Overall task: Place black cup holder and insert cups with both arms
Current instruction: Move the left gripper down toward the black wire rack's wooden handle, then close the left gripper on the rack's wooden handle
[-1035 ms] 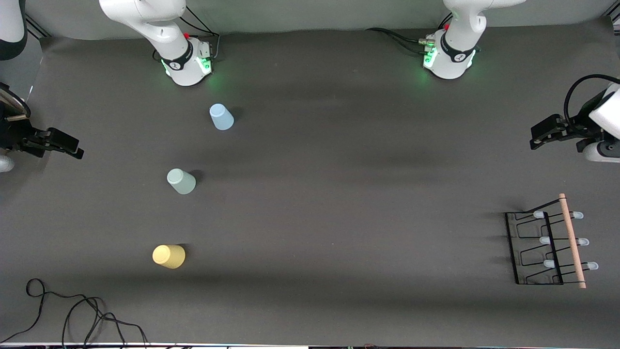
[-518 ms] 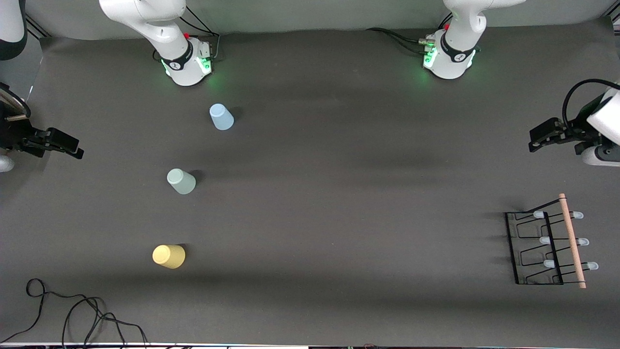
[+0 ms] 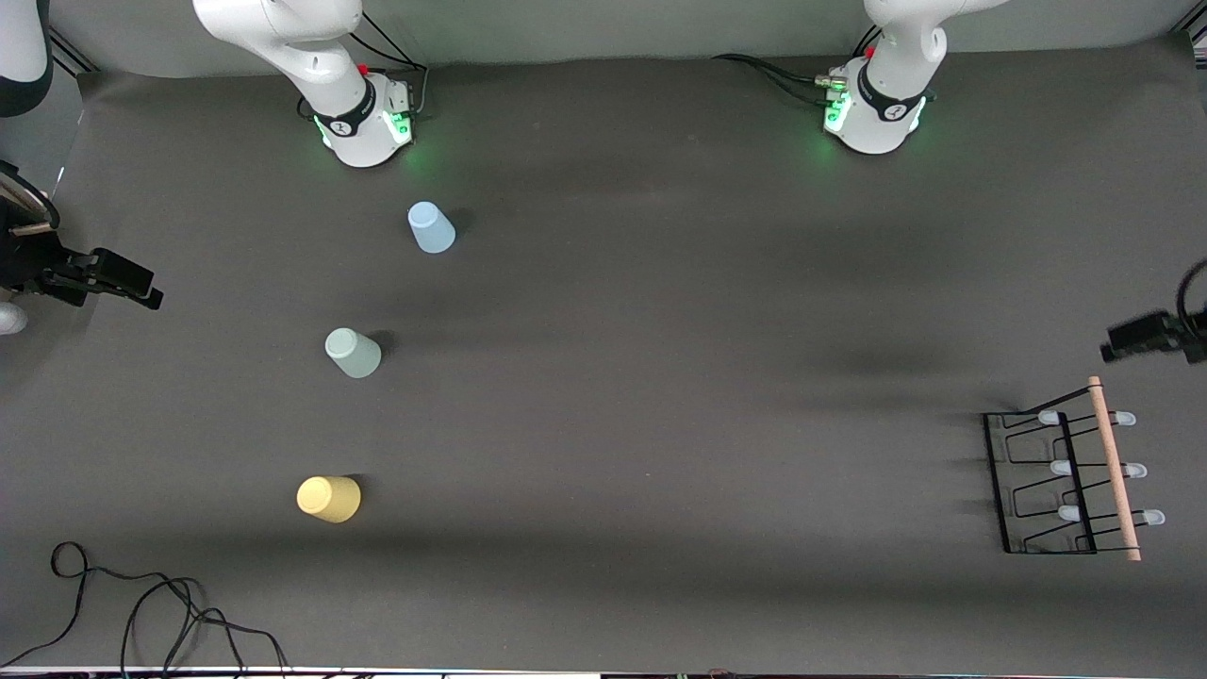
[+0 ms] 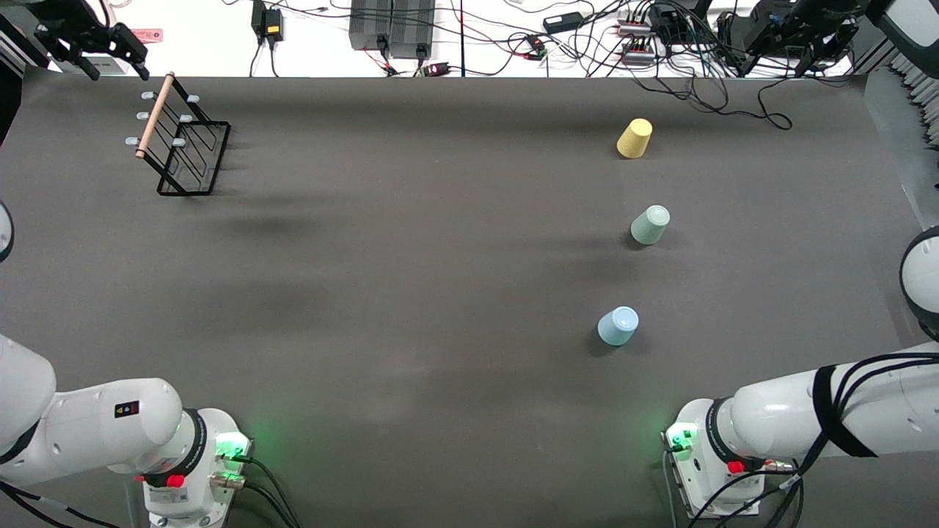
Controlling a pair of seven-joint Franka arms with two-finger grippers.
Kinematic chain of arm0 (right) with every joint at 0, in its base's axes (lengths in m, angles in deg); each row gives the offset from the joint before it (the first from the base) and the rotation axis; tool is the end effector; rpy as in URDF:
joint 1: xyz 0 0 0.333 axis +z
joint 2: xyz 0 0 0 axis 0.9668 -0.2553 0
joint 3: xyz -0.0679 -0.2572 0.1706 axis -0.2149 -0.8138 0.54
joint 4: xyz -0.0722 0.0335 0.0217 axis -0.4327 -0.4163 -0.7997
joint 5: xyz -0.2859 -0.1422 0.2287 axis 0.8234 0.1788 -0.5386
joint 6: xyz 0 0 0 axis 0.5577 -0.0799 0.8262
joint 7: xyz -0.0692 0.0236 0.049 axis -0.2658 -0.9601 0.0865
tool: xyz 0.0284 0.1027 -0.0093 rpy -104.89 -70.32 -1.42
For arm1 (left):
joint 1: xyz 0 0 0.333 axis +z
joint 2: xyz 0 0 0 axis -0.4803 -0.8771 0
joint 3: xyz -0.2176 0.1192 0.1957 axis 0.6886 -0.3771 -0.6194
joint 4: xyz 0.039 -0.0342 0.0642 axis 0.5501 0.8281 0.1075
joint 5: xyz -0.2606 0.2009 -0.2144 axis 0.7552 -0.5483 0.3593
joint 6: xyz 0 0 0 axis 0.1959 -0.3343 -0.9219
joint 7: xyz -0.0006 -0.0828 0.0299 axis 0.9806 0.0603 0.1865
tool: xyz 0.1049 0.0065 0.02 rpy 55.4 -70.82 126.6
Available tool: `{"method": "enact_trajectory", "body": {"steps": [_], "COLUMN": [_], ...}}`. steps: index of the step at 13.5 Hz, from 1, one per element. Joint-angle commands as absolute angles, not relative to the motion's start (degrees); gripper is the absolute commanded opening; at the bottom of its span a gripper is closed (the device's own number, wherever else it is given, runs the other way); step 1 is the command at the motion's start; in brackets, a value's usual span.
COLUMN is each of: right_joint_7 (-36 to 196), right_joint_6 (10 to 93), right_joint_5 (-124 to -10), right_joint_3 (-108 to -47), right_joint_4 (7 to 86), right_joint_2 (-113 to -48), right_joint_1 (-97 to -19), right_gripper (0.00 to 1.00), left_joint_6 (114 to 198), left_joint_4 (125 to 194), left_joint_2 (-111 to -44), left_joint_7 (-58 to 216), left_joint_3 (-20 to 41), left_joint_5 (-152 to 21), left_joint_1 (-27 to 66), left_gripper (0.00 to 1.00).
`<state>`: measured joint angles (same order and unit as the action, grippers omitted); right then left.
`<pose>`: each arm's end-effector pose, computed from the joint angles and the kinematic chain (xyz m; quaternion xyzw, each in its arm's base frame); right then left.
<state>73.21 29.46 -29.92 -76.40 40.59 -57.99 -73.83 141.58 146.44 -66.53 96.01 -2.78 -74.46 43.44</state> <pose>0.5617 -0.0309 0.6005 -0.9990 0.0445 -0.0009 0.0015 0.6325 0.1137 0.5164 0.9999 -0.0038 0.0095 0.0097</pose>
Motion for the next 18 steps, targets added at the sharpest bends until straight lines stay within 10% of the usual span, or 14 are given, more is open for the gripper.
{"method": "enact_trajectory", "body": {"steps": [1,11,18], "right_joint_7": [73.2,73.2,73.2], "right_joint_6": [28.8,28.8,28.9], "right_joint_5": [-29.6,-29.6,-29.6], "right_joint_3": [-76.6,-76.6,-76.5], "right_joint_4": [39.7,39.7,39.7], "right_joint_2": [-57.9,-58.2,-58.3], "right_joint_1": [-73.4,-73.4,-73.4], "right_gripper": [1.00,1.00,1.00], "left_joint_6": [148.3,158.5,157.8], "left_joint_4": [144.1,144.0,144.5], "left_joint_2": [-73.2,-84.2,-85.0], "left_joint_7": [97.1,99.8,100.3], "left_joint_3": [-2.4,-2.3,-2.4], "left_joint_5": [-76.2,-80.3,-80.9], "left_joint_1": [44.1,46.1,46.0], "left_gripper": [1.00,0.88,0.02]}}
